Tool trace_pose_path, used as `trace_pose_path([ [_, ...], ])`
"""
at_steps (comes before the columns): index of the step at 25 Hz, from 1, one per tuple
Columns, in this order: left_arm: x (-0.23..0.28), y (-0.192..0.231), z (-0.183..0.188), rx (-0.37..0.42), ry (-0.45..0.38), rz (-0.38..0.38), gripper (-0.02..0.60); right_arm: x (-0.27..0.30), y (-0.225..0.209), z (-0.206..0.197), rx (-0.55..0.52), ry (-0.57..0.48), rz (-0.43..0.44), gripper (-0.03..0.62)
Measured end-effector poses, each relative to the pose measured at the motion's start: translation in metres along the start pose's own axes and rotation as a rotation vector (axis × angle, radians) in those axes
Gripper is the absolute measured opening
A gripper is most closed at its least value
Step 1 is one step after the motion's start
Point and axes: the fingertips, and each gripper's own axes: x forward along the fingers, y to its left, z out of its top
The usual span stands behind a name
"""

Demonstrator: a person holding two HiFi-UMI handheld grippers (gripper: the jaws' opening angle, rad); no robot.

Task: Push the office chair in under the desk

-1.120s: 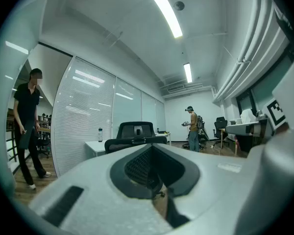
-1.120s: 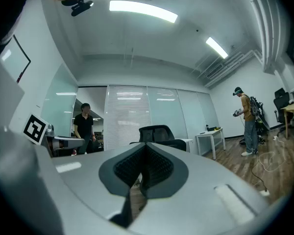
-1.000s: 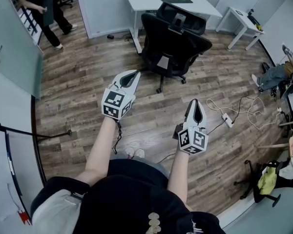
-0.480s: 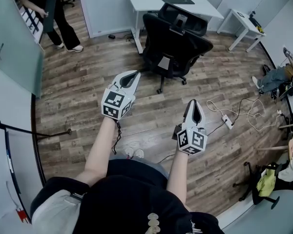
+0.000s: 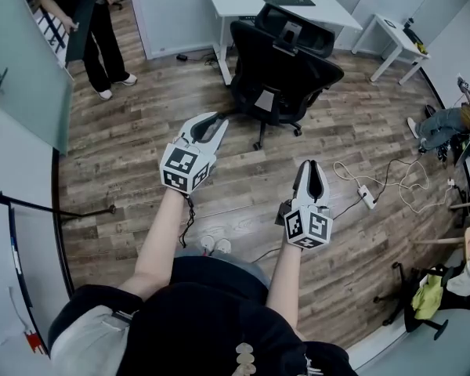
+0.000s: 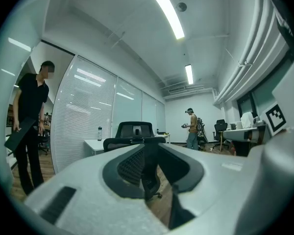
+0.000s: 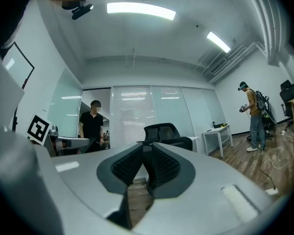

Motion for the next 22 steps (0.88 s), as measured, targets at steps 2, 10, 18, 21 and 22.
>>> trace_pose_path([
  [2, 0.003, -0.003, 0.001, -0.010, -0.011, -0.014, 0.108, 0.003, -0.001, 0.000, 0.004, -0.004, 0.016, 0.080],
  [10, 0.013, -0.016, 0.000, -0.026, -0.028, -0.011, 0.183, 0.007, -0.013, -0.001, 0.031, -0.020, 0.075, 0.193],
  [18, 0.020, -0.013, -0.016, -0.032, -0.002, 0.022, 0.199, 0.025, -0.029, -0.010, 0.050, -0.007, 0.092, 0.206],
  [21, 0.026, -0.003, -0.017, -0.034, -0.007, 0.036, 0.199, 0.038, -0.031, -0.014, 0.054, -0.002, 0.099, 0.206],
  [22, 0.030, 0.000, -0.018, -0.032, -0.006, 0.037, 0.198, 0.043, -0.033, -0.015, 0.057, -0.003, 0.101, 0.206],
])
